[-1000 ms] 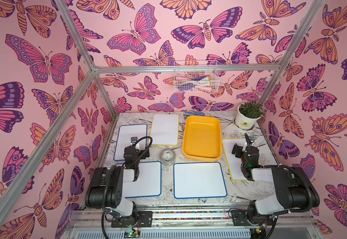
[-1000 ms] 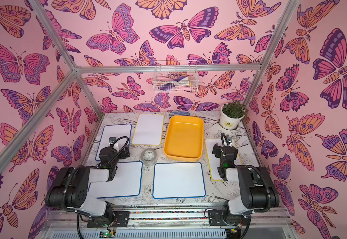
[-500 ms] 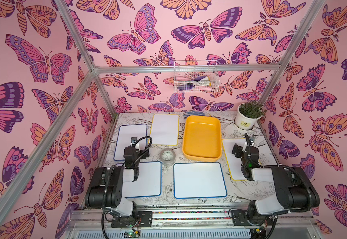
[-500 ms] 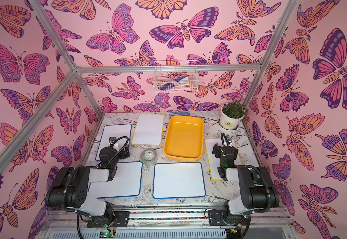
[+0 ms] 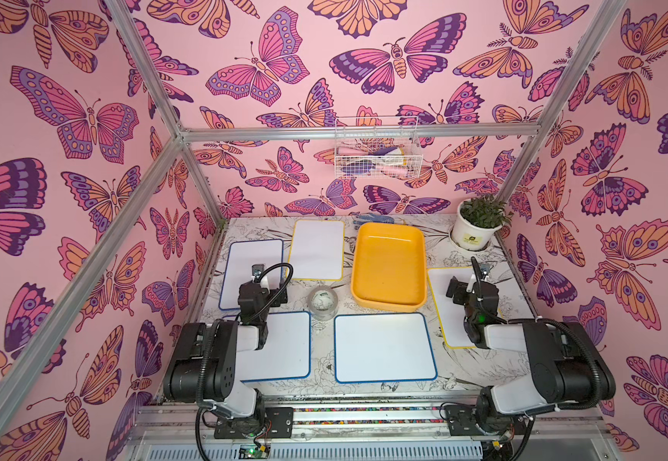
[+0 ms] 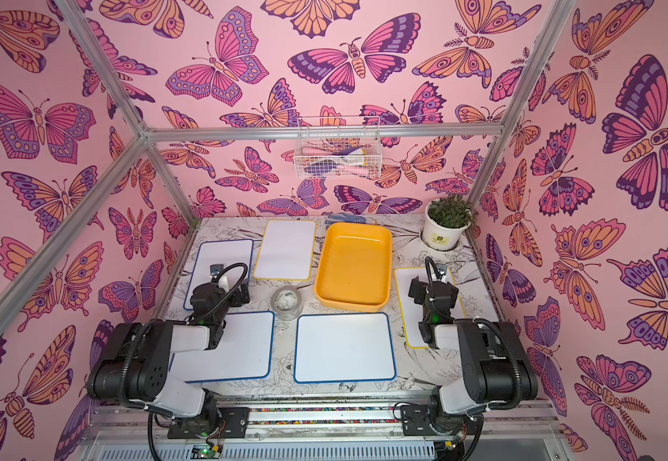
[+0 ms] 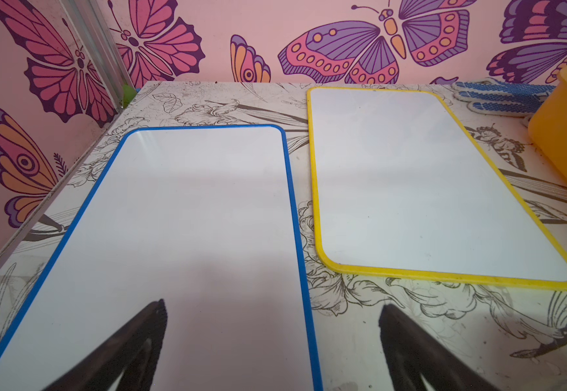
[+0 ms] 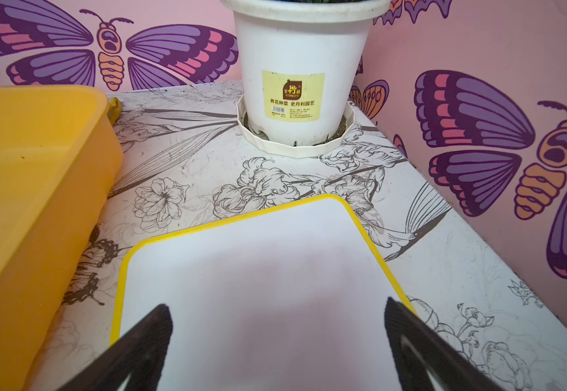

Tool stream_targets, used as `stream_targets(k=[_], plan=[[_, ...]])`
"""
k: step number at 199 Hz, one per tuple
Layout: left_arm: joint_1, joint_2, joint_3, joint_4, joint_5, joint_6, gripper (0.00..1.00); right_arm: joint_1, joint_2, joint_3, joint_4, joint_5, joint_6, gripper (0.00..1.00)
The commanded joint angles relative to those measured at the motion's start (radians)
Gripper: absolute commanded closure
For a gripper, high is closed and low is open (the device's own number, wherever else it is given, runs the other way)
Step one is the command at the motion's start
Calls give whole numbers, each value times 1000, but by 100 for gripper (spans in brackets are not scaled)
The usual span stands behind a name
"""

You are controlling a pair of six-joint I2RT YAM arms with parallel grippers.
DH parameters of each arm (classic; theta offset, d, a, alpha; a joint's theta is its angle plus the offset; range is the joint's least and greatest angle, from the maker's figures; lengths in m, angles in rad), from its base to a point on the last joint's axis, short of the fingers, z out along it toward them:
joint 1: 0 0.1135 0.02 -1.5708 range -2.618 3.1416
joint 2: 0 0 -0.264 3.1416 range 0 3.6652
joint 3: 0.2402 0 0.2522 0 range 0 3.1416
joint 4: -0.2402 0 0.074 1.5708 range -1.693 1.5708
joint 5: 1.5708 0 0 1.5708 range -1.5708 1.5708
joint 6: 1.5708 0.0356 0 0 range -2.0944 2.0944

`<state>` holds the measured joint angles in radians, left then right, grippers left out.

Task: Put the whiteboard into the storage box
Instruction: Move the distractor to the center of the board.

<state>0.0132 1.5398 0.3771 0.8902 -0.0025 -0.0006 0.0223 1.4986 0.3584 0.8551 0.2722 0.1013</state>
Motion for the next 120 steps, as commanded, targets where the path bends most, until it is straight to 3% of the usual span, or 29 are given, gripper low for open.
stream_targets(k=[1,33,80,120], plan=[[-13,8,-6,15,-25,9,1,7,1,13,7,15,6,0],[-31,2,-13,27,-103,4,0,10,-18,15,-1,-41,-25,0],[-50,-25,4,-23,-161,-1,0,14,-152,52,-204,14,4,0],[-75,-115,98,-269,-223,14,0,15,-275,66,-336,118,88,0]])
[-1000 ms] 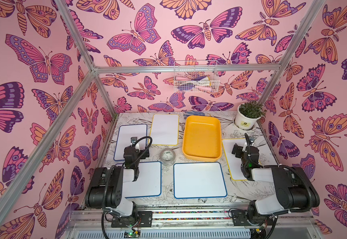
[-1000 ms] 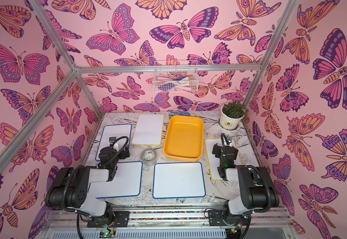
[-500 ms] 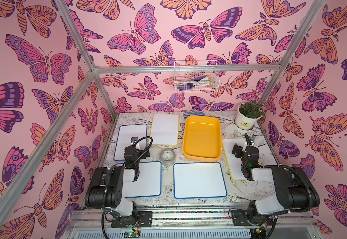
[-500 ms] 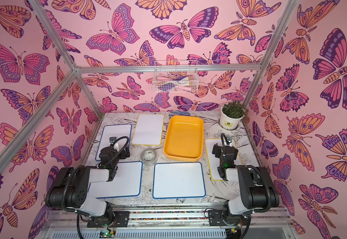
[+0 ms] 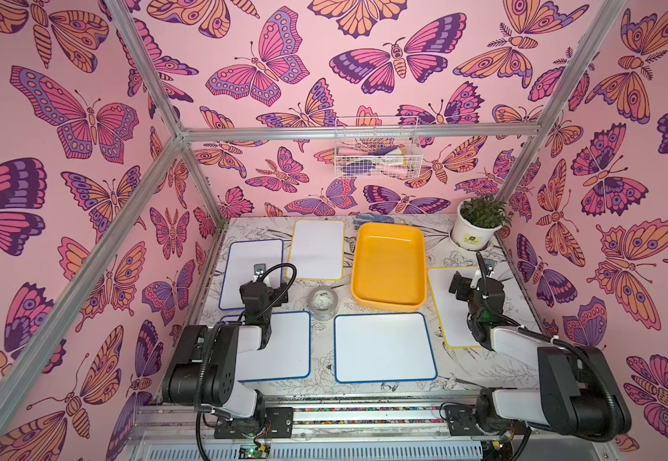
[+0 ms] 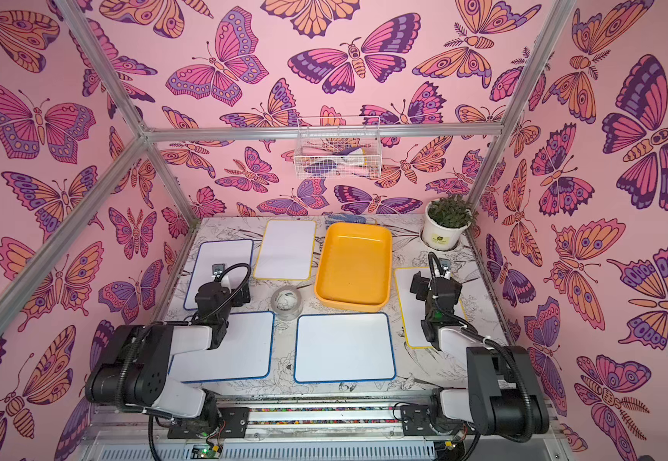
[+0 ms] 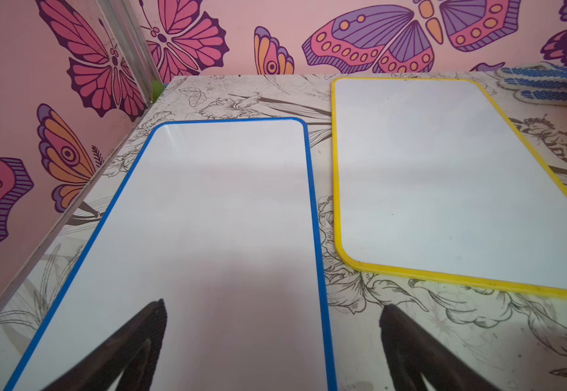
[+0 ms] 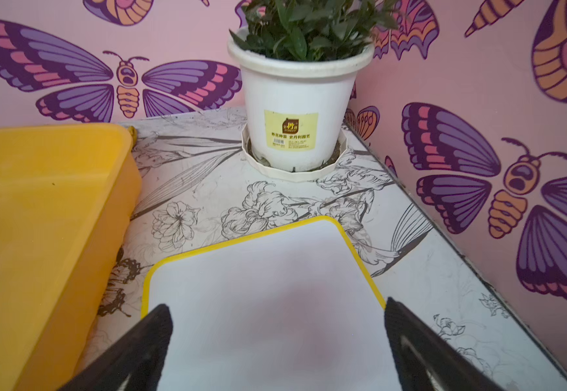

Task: Put the whiteboard into the storage box
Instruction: Move the distractor to the center of the board.

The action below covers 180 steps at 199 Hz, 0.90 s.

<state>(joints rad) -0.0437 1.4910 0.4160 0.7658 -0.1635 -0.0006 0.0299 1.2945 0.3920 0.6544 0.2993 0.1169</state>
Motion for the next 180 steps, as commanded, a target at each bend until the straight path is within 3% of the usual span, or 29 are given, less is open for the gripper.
stream_targets(k=[1,22,49,90,118,153,180], plan=[[-19,-69,61,-149,-65,14,0,7,-76,34,-143,93,76,0],[-52,-106,106,-256,-130,14,0,7,-150,86,-295,92,115,0],[-95,-149,171,-395,-194,-27,0,7,-237,69,-310,123,154,0],[-133,-180,315,-656,-151,-61,1,10,-240,228,-596,8,268,0],[-161,-209,340,-700,-113,-117,1,39,-266,245,-623,-43,325,0],[-173,-203,468,-906,-128,-218,7,167,-248,327,-705,-43,323,0],[-180,-250,507,-968,-109,-251,6,291,-205,395,-760,11,325,0]])
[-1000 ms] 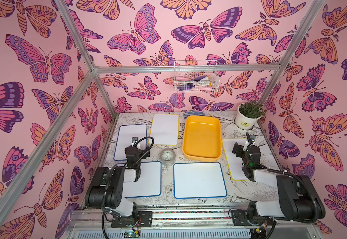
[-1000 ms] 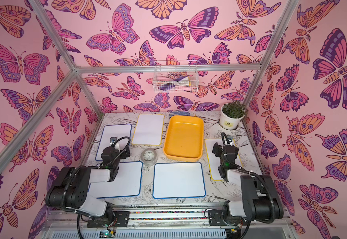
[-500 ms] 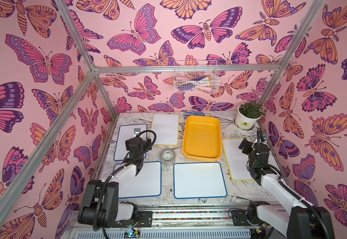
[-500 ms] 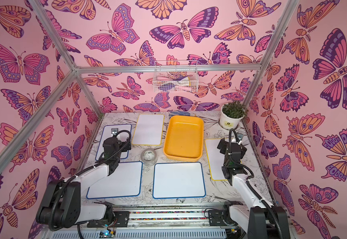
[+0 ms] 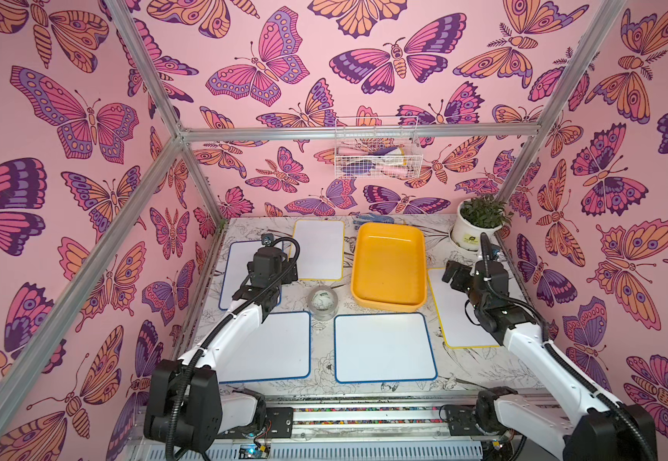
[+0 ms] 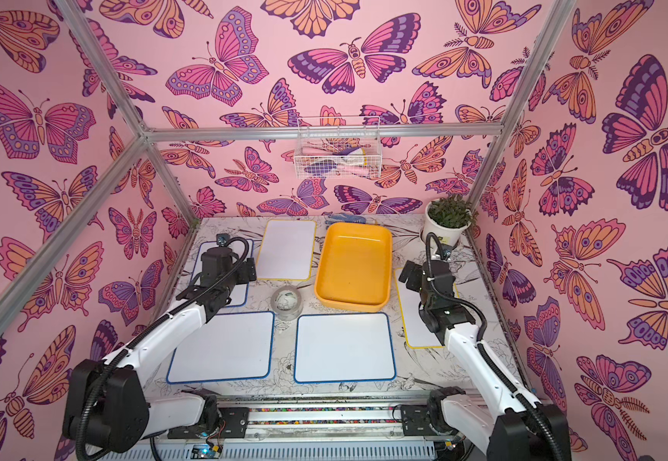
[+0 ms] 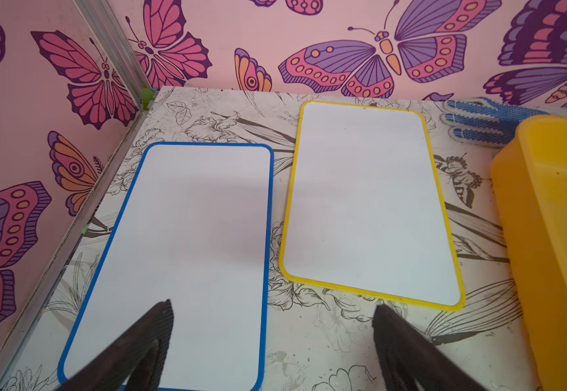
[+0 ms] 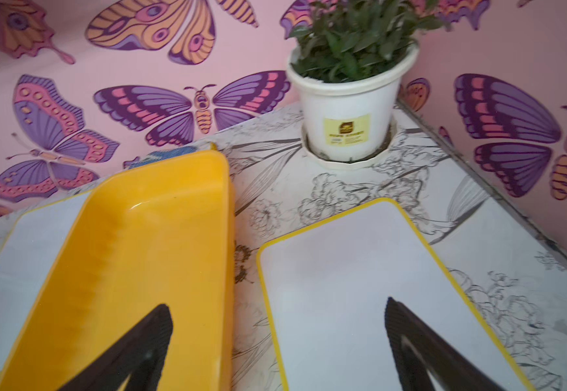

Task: Put the whiteboard into the storage box
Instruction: Move the distractor to the center of the board.

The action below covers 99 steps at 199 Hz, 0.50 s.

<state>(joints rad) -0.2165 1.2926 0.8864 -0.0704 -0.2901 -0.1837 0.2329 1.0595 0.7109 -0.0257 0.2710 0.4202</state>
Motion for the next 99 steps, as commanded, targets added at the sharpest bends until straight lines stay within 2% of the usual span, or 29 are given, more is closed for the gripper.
stream_targets(k=[1,41,99], plan=[[-7,-53,39,-136,20,-70,6,93,33,77,-81,41,22,0],[-8,-59,140,-361,58,-113,6,269,95,133,-81,128,39,0],[-9,8,174,-556,257,-166,6,430,232,224,-131,172,92,0]])
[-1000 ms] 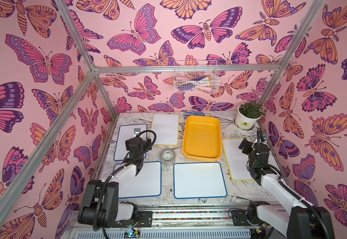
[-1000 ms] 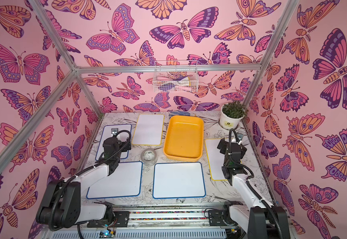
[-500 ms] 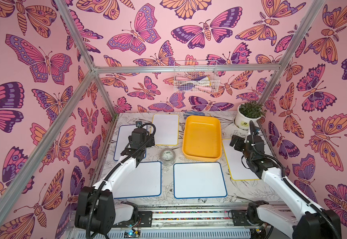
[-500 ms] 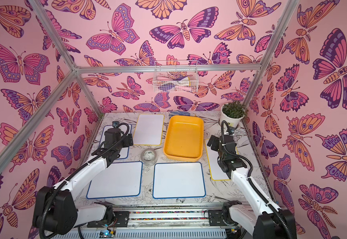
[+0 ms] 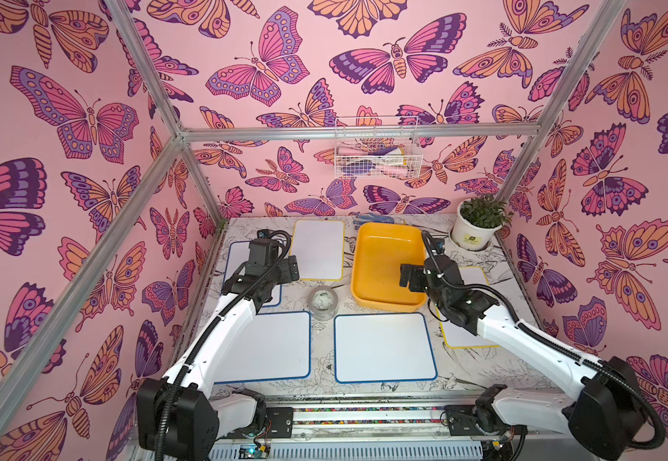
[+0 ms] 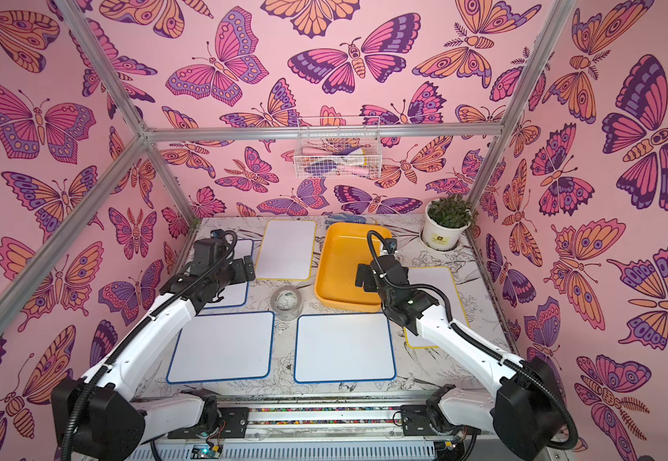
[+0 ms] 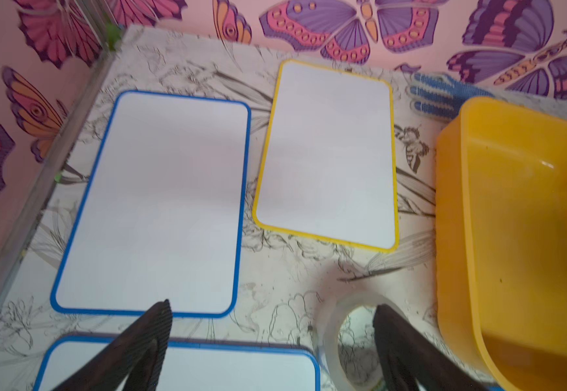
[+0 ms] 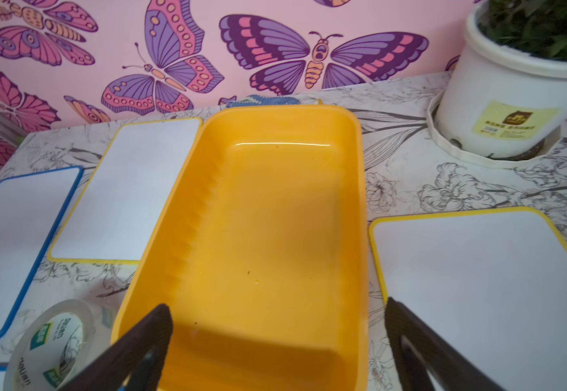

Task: Put the whiteboard into the storage box
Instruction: Move the distractor to the center of the board.

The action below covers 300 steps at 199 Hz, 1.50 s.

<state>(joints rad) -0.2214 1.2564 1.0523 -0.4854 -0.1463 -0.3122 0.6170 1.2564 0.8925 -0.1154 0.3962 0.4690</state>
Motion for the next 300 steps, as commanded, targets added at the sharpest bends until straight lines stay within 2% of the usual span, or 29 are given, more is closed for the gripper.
stream_targets(k=[1,19,55,110,167,232,275,300], plan=[[-4,44,7,-142,118,-38,6,47,37,43,-41,46,44,0],[-4,45,-6,-158,175,-42,7,72,59,45,-40,36,73,0],[-20,63,-16,-209,218,-59,9,104,115,69,-62,22,105,2],[-98,75,-45,-228,204,-109,11,105,163,81,-85,16,132,3],[-236,156,15,-225,160,-173,13,94,165,95,-186,4,185,4],[-431,186,7,-225,72,-342,14,87,108,61,-288,-45,197,4],[-521,188,-46,-166,83,-425,14,81,64,24,-306,-70,201,4],[-538,215,-48,-103,113,-429,15,68,29,-2,-310,-90,206,4]])
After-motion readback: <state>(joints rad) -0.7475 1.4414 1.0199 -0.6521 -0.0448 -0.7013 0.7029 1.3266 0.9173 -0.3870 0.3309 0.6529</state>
